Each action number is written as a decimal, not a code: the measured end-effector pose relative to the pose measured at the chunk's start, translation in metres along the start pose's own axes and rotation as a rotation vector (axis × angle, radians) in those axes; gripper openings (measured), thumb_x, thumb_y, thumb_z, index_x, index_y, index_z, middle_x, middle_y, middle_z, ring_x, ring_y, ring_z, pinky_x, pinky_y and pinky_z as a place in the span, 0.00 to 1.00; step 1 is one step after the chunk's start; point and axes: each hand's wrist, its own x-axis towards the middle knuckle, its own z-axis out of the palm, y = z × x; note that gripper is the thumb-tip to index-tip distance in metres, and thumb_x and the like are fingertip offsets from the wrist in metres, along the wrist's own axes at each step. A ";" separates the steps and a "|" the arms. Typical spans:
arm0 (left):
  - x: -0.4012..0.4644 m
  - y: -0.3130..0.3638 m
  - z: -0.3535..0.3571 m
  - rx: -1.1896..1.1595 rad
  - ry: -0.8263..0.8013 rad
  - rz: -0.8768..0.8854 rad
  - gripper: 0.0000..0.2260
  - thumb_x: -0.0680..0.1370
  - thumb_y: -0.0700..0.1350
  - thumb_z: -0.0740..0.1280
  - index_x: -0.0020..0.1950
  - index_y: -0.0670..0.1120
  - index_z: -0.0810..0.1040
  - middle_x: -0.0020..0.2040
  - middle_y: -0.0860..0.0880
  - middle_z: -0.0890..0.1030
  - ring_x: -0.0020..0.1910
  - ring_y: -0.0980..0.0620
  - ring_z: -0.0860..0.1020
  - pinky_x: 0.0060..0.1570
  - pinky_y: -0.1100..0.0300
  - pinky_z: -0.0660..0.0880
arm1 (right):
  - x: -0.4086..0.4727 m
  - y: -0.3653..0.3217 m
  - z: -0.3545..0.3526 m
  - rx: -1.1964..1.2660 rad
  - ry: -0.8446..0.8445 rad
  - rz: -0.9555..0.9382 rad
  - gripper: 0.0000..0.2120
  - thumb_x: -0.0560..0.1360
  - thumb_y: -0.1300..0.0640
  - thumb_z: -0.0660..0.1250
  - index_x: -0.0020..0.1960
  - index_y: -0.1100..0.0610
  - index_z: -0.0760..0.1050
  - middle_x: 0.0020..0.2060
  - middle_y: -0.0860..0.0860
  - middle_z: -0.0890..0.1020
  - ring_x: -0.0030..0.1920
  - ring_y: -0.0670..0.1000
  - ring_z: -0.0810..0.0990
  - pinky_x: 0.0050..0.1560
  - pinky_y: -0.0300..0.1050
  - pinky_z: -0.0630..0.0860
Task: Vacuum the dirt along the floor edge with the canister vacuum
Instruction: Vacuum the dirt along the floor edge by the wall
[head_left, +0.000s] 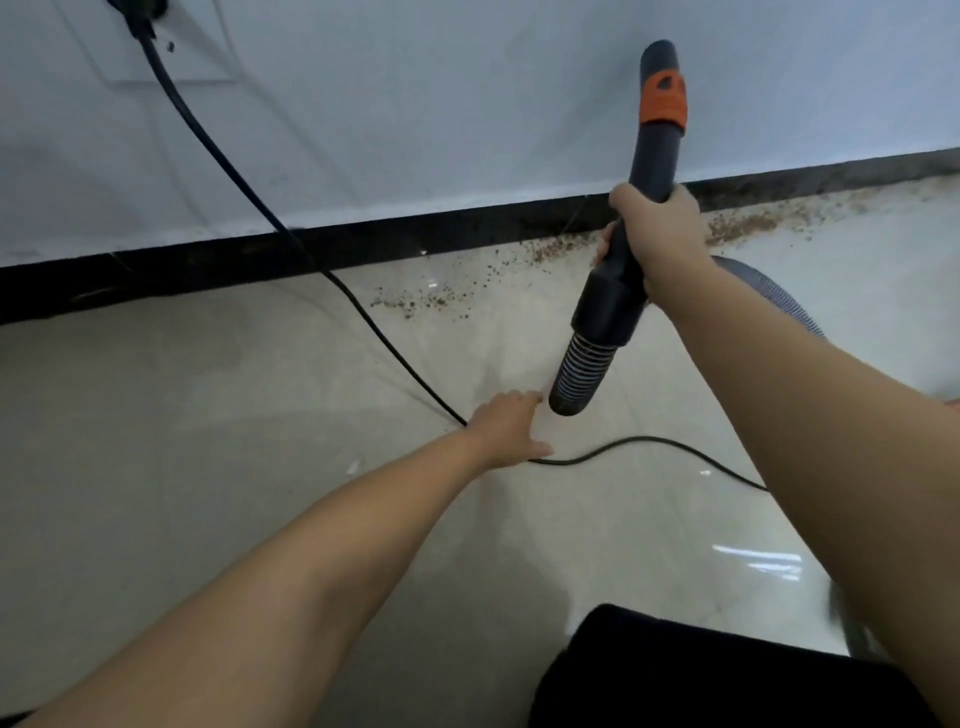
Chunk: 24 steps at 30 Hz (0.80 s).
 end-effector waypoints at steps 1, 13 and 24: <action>0.003 -0.013 0.012 0.193 -0.077 -0.049 0.29 0.75 0.52 0.67 0.73 0.46 0.64 0.68 0.43 0.70 0.67 0.42 0.68 0.65 0.47 0.67 | 0.004 0.001 0.001 -0.015 -0.008 0.003 0.05 0.75 0.61 0.62 0.47 0.57 0.65 0.25 0.54 0.73 0.22 0.51 0.73 0.32 0.47 0.78; -0.108 -0.069 0.060 0.819 -0.384 0.679 0.11 0.74 0.40 0.56 0.49 0.45 0.77 0.41 0.45 0.79 0.41 0.46 0.80 0.36 0.57 0.74 | -0.017 0.057 0.004 -0.031 -0.063 0.099 0.07 0.74 0.62 0.63 0.44 0.55 0.64 0.28 0.55 0.74 0.22 0.52 0.73 0.28 0.44 0.76; -0.166 -0.150 0.007 0.972 -0.600 0.270 0.13 0.78 0.40 0.58 0.62 0.45 0.69 0.62 0.44 0.71 0.61 0.44 0.70 0.58 0.54 0.67 | -0.069 0.101 -0.025 -0.001 -0.112 0.310 0.08 0.75 0.64 0.63 0.42 0.58 0.64 0.29 0.56 0.72 0.22 0.53 0.72 0.30 0.47 0.76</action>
